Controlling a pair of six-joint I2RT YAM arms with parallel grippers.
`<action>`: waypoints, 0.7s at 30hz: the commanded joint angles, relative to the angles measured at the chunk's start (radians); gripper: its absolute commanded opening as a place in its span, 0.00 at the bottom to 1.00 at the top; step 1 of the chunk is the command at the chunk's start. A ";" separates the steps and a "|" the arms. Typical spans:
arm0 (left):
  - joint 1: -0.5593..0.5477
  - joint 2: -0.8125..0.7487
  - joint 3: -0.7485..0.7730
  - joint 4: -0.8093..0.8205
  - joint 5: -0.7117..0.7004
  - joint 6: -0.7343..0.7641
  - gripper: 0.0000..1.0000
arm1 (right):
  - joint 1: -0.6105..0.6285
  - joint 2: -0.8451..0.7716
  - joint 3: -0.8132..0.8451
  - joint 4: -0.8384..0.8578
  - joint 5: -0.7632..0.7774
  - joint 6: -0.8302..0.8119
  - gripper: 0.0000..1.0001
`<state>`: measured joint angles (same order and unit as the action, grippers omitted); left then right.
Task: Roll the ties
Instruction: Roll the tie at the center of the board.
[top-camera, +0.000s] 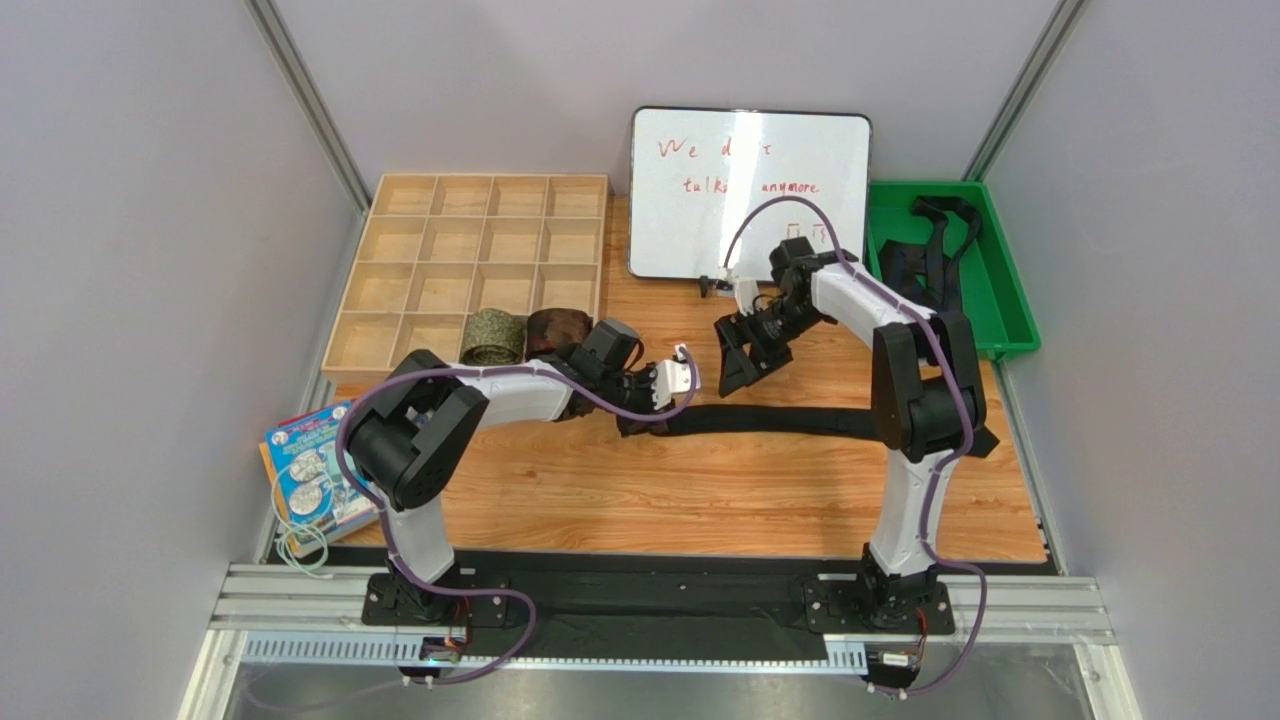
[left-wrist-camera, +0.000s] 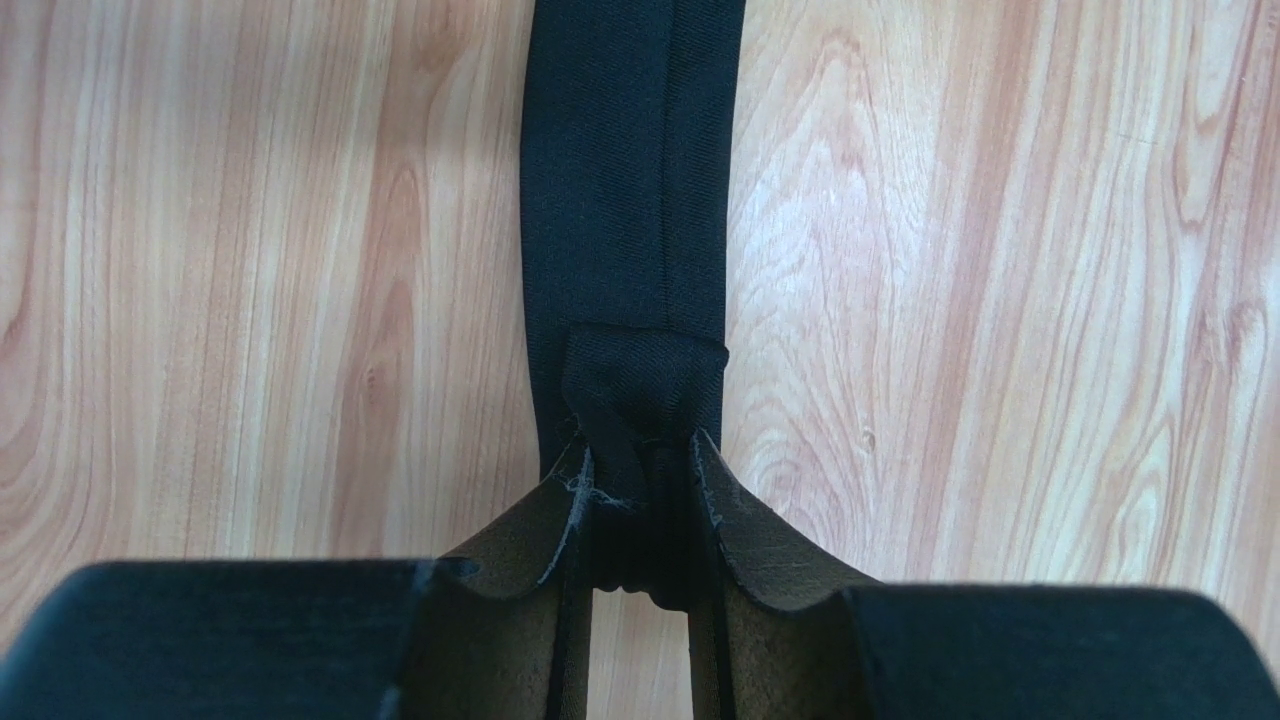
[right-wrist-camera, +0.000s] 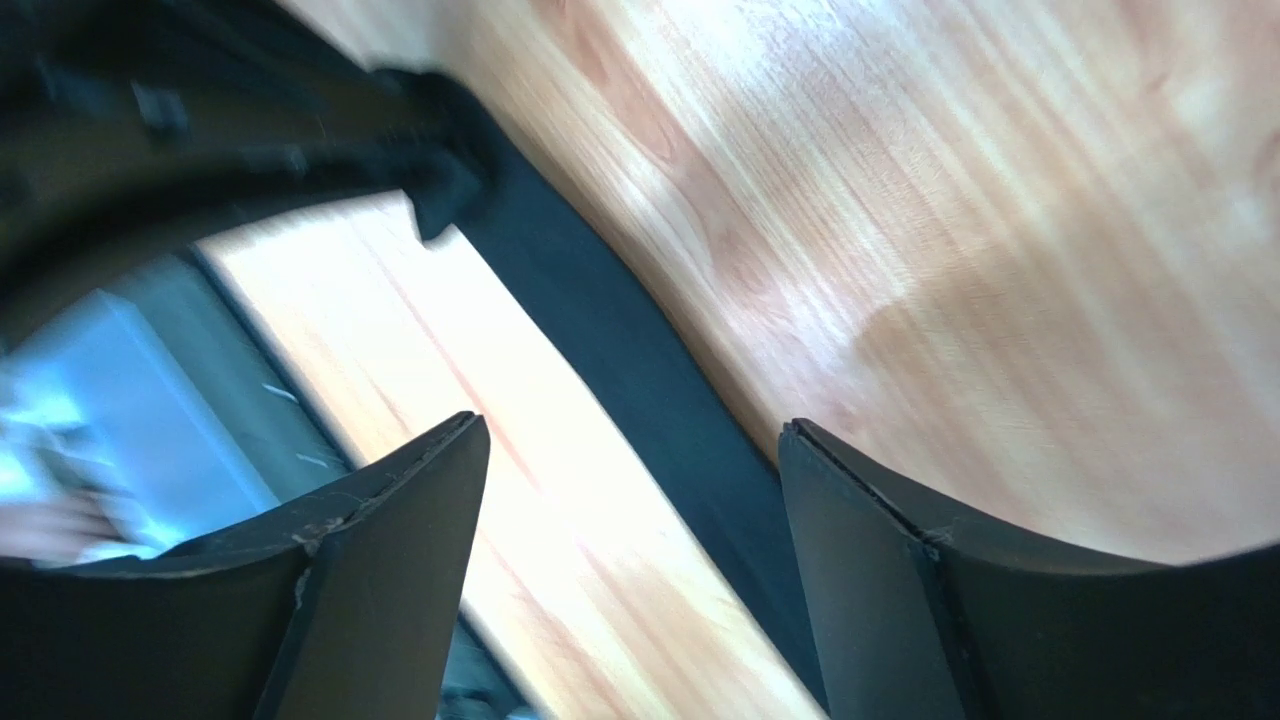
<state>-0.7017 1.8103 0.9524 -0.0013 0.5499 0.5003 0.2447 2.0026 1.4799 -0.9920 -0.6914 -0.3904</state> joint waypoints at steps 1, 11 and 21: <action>0.024 0.026 0.034 -0.100 0.061 0.004 0.19 | 0.053 -0.074 -0.038 -0.014 0.119 -0.345 0.78; 0.057 0.043 0.055 -0.120 0.096 -0.022 0.19 | 0.177 -0.171 -0.259 0.251 0.219 -0.530 0.79; 0.070 0.058 0.063 -0.112 0.071 -0.057 0.20 | 0.202 -0.222 -0.374 0.331 0.271 -0.610 0.45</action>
<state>-0.6586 1.8343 0.9890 -0.0868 0.6643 0.5064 0.4175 1.8282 1.1671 -0.6842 -0.4381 -0.8577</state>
